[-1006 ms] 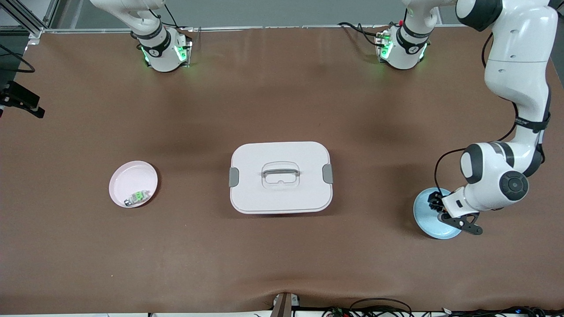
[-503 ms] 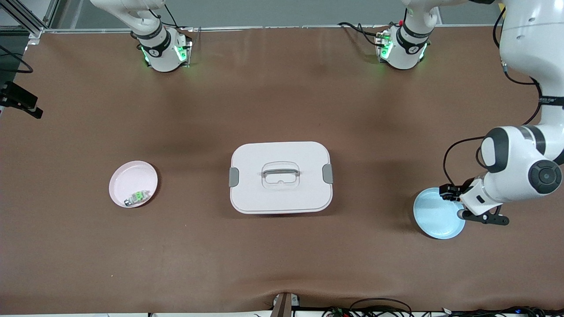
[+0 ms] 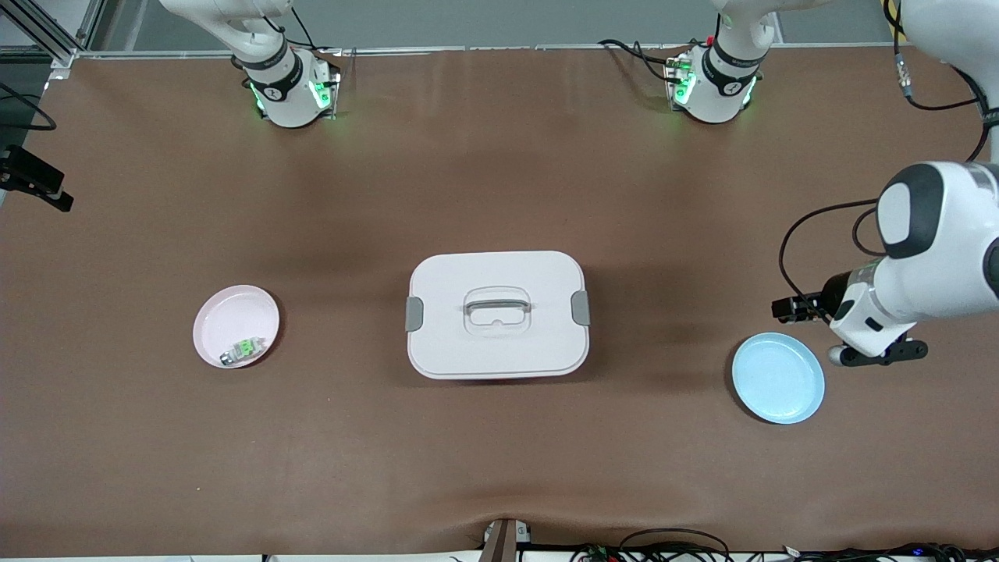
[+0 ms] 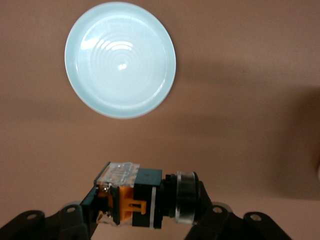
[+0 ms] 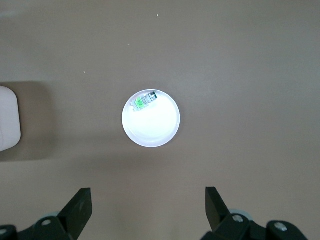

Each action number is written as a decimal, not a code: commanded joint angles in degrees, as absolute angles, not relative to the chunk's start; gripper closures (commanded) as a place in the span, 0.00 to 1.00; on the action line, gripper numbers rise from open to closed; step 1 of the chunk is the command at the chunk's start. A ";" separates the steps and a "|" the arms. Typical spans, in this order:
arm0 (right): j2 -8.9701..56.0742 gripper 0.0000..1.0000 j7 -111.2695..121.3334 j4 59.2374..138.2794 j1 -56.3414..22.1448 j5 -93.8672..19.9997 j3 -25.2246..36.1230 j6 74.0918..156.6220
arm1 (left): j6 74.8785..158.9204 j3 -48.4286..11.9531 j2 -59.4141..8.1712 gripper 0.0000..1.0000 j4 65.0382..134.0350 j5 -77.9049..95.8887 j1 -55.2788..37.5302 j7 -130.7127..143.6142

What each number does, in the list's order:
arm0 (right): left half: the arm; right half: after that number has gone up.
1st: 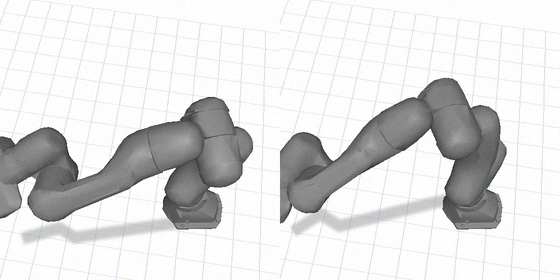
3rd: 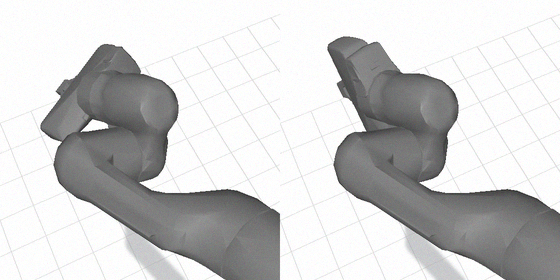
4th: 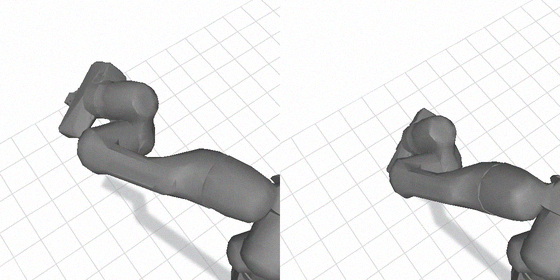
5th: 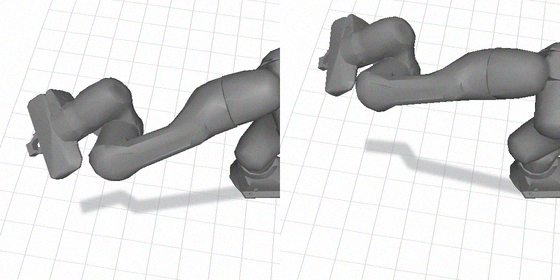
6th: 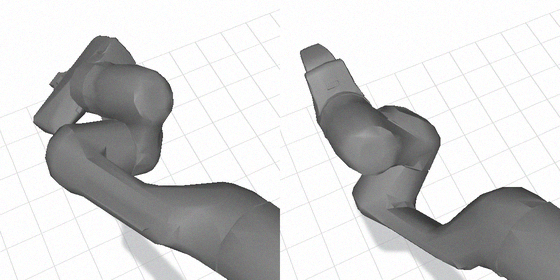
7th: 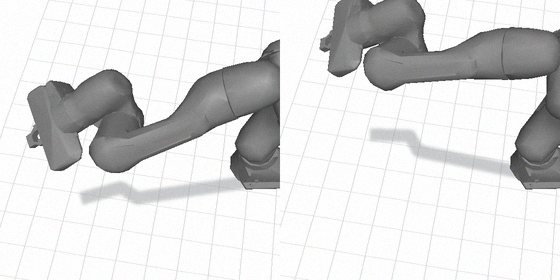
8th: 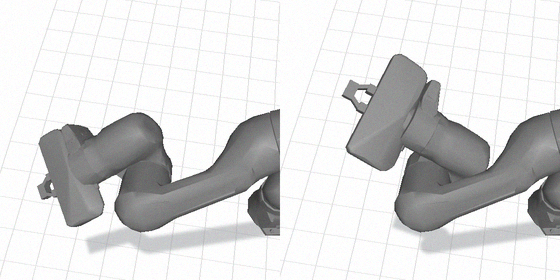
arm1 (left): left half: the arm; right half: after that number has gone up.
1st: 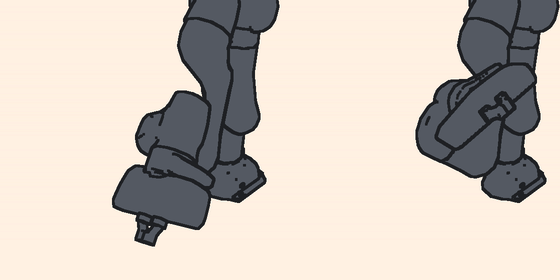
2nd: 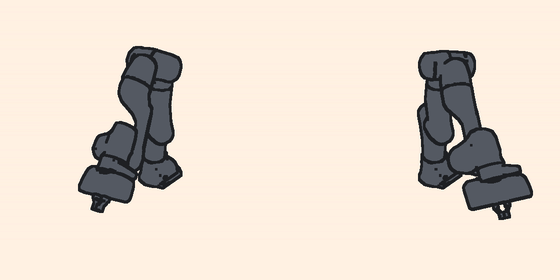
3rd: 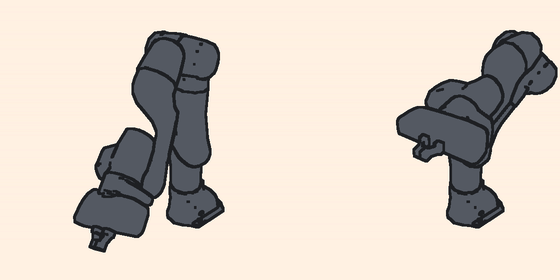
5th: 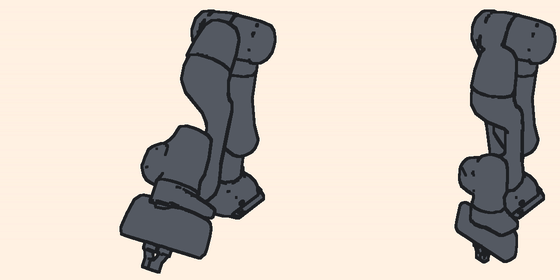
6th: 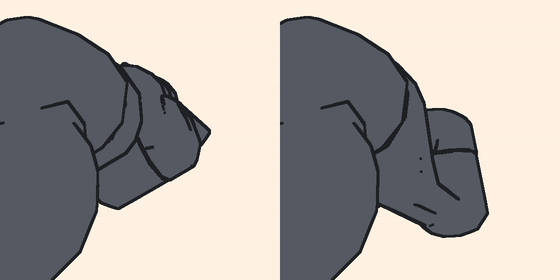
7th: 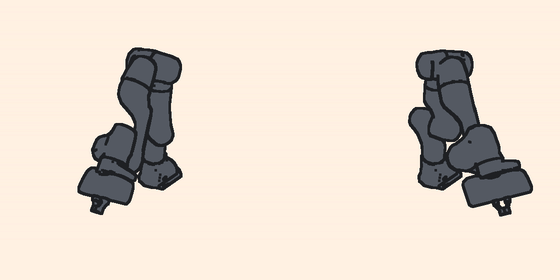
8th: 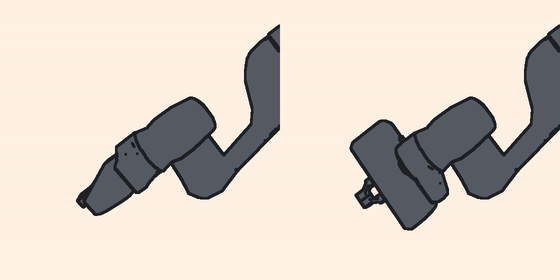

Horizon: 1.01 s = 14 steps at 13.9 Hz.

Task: Transfer orange switch to right arm and place
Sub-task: 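Carry the switch toward the table middle while the right gripper approaches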

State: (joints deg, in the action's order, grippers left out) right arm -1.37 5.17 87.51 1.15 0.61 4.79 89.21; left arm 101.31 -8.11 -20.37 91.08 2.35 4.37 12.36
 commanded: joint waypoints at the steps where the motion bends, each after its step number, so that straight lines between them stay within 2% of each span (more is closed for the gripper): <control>1: -2.02 0.00 5.19 87.10 2.02 -0.35 4.31 88.77 | 93.72 -9.66 -18.38 0.76 87.20 5.44 4.40 21.24; 3: -1.76 0.00 5.36 85.97 2.02 -0.09 4.31 88.68 | 91.15 -13.69 -16.27 0.76 86.05 6.15 4.57 29.56; 6: -1.84 0.00 5.18 84.99 1.67 0.35 4.13 88.16 | 91.14 -16.69 -15.03 0.76 85.26 13.16 4.48 51.16; 10: -0.96 0.00 5.27 84.99 1.23 -0.53 3.87 82.72 | 93.07 -21.79 -15.64 0.76 83.32 17.04 4.22 67.90; 14: -1.14 0.00 10.07 84.99 1.41 -0.70 4.04 81.56 | 97.11 -27.58 -15.56 0.76 83.14 17.58 4.31 81.35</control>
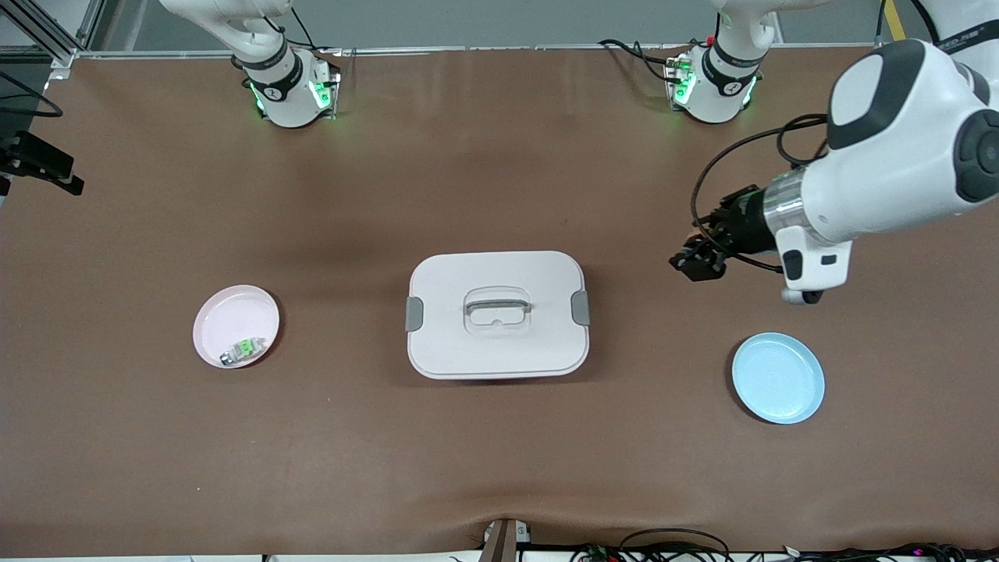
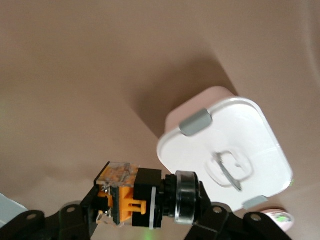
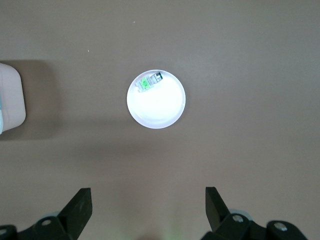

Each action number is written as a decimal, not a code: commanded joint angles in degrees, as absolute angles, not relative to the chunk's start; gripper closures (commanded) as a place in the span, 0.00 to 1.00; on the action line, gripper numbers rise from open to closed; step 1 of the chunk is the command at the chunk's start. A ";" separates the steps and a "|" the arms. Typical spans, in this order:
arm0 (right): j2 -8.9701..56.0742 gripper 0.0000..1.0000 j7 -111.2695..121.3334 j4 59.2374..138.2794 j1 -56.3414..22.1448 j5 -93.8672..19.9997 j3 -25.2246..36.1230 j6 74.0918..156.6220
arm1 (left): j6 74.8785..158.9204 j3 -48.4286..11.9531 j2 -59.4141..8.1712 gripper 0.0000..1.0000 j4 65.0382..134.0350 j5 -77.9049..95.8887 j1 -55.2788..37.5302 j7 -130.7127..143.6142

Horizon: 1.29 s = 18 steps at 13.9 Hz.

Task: Transfer orange switch to right arm and place
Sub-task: 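Carry the switch toward the table middle while the right gripper approaches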

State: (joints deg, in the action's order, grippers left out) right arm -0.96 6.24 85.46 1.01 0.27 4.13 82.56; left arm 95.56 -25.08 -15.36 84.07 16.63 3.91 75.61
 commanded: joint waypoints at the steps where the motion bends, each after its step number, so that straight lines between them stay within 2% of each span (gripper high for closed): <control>1: -1.14 0.00 12.37 85.08 1.32 -1.40 3.87 82.17 | 98.08 -29.25 -15.47 0.76 83.14 17.75 4.31 84.87; 5: -1.41 0.00 6.63 86.31 4.56 -15.96 4.48 82.97 | 105.53 -33.74 -15.64 0.76 83.14 21.09 4.04 97.45; 10: -4.56 0.00 -6.94 91.74 2.03 -30.47 3.43 83.22 | 118.46 -35.60 -17.58 0.76 83.14 24.07 -1.22 113.79; 13: -5.71 0.00 -8.08 93.86 -0.09 -34.17 3.34 87.00 | 124.17 -35.60 -18.98 0.76 83.14 26.01 -5.09 120.65; 16: -10.36 0.00 -8.00 101.49 -1.05 -38.40 2.90 92.97 | 130.23 -35.51 -20.65 0.76 83.23 25.93 -9.91 126.02; 18: -11.42 0.00 -8.09 103.79 -2.54 -39.72 2.64 94.56 | 134.71 -35.42 -22.66 0.76 83.23 25.49 -13.43 127.52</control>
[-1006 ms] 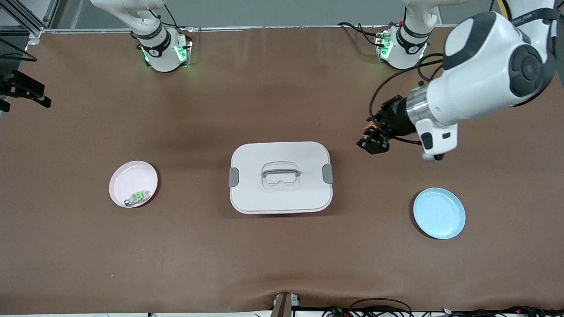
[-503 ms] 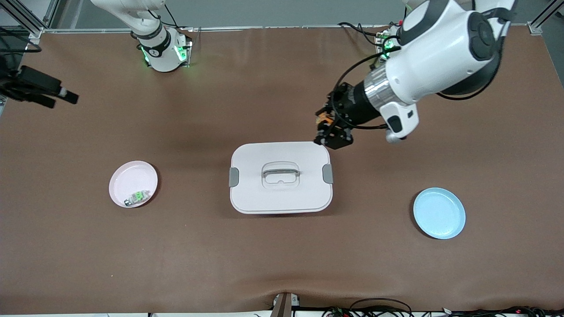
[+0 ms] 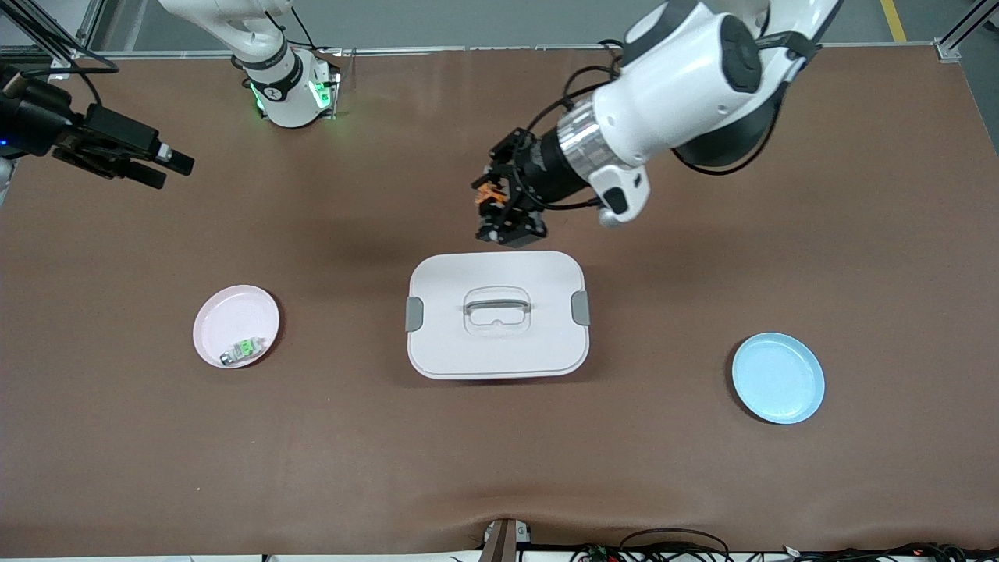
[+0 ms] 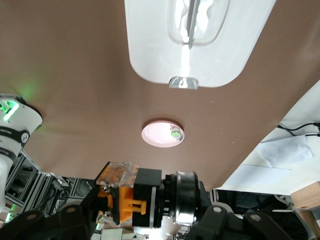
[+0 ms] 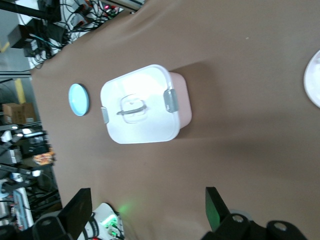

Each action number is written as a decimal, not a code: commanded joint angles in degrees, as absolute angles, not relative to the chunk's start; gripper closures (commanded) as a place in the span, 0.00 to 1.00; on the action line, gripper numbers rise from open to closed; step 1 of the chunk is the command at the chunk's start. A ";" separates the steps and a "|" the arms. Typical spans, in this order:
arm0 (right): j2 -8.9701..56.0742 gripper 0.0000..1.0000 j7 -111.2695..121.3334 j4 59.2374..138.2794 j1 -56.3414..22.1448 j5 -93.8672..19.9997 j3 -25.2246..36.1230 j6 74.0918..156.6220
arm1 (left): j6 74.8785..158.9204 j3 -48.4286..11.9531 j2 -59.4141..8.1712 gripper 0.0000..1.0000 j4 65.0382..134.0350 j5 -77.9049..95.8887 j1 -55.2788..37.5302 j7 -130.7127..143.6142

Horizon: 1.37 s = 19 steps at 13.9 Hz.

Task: Transfer orange switch to right arm and place
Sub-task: 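Carry the switch toward the table middle while the right gripper approaches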

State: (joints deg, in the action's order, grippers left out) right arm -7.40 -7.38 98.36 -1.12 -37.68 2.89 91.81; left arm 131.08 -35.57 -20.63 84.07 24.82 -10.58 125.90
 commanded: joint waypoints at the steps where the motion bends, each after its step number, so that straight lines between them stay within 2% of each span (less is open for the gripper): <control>1: -11.43 0.00 -8.35 103.97 -3.33 -39.81 2.55 95.09 | 136.48 -35.33 -23.72 0.76 83.23 25.31 -14.93 127.53; 6: -10.37 0.00 -7.56 104.32 -12.11 -39.90 2.64 97.63 | 138.95 -34.81 -25.75 0.76 83.32 24.17 -20.82 128.14; 9: -9.93 0.00 -7.65 106.08 -14.32 -39.81 2.55 100.19 | 140.36 -34.80 -26.54 0.76 83.32 22.68 -22.93 128.41; 12: -10.02 0.00 -7.73 108.53 -15.99 -39.81 2.55 101.42 | 140.36 -34.80 -26.11 0.76 83.32 22.59 -23.38 128.32; 15: -10.89 0.00 -8.61 113.10 -18.97 -39.90 2.55 106.24 | 140.36 -34.81 -25.93 0.76 83.41 22.32 -23.38 128.32; 19: -10.90 0.00 -12.47 115.21 -22.40 -39.90 2.46 110.90 | 140.36 -34.89 -26.10 0.75 83.41 22.24 -23.55 128.32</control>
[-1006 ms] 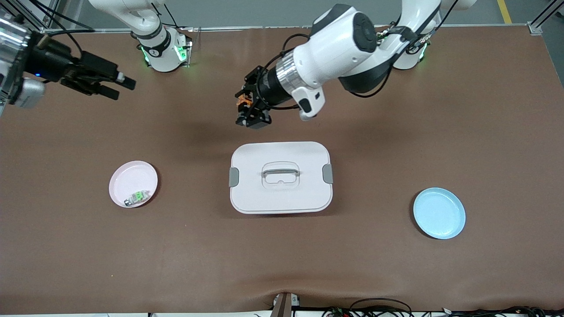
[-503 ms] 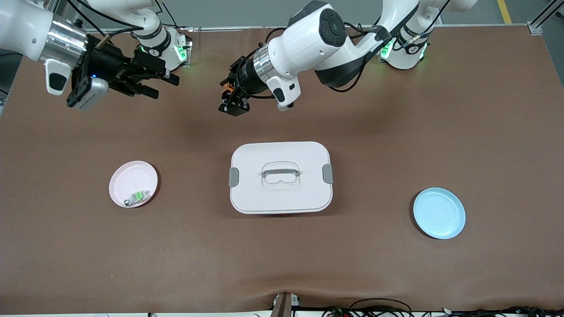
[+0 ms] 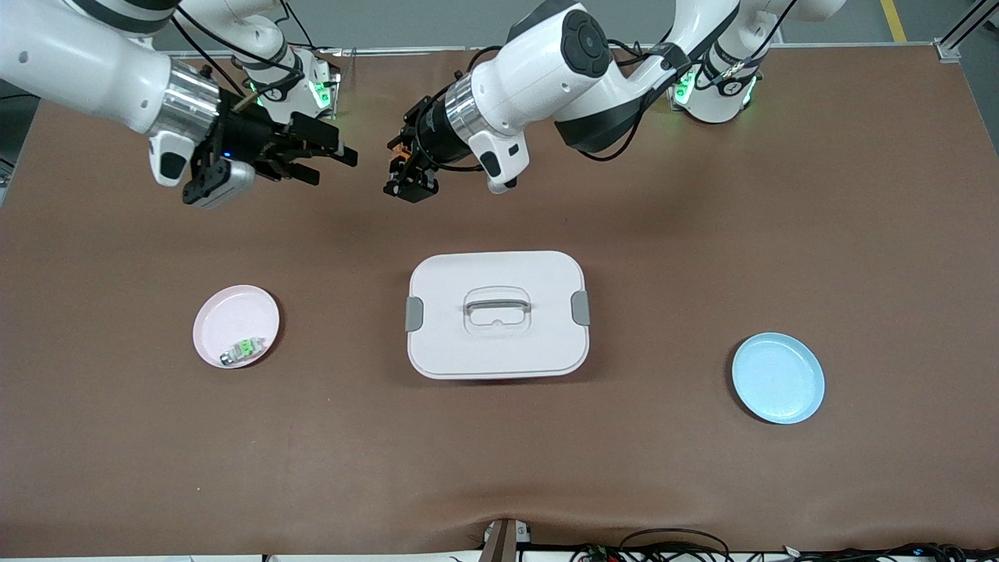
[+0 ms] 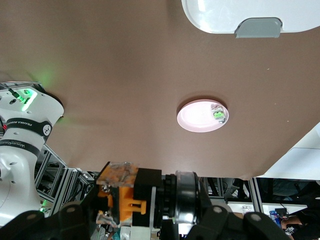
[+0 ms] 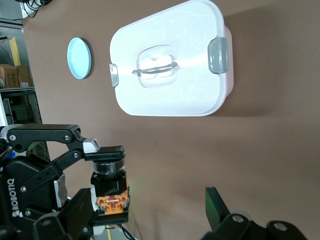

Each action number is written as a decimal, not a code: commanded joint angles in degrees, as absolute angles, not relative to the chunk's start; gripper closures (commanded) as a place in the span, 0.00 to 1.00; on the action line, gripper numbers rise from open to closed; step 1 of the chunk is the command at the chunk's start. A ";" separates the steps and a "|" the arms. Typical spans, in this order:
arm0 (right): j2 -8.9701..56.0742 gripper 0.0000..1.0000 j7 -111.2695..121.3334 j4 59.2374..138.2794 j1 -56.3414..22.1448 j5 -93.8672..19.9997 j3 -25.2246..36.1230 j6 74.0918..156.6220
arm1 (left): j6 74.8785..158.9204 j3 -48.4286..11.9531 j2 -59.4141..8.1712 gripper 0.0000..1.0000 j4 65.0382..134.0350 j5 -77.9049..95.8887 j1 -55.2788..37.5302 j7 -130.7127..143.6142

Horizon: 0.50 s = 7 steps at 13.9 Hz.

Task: Transfer orange switch to right arm and place
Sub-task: 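Close the right gripper on the orange switch held by the left gripper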

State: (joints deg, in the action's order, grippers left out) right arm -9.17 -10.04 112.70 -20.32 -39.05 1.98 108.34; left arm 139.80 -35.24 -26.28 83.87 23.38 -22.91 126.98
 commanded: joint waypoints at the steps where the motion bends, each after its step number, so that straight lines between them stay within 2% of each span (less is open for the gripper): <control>1: -10.90 0.00 -13.18 115.75 -23.89 -39.90 2.46 112.75 | 140.36 -34.89 -26.10 0.75 83.41 21.98 -23.55 128.32; 4: -10.81 0.00 -15.38 117.06 -26.89 -39.90 2.46 117.05 | 140.36 -34.89 -26.10 0.75 83.50 21.88 -23.47 128.32; 7: -10.72 0.00 -15.73 117.77 -27.95 -39.90 2.46 118.04 | 140.36 -34.81 -26.10 0.75 83.58 21.88 -23.47 128.32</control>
State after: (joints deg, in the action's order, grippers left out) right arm -9.23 -14.99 115.96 -27.11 -39.06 1.93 117.03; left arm 139.80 -35.21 -26.28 83.87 23.17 -22.94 126.98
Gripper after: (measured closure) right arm 0.000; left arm 0.269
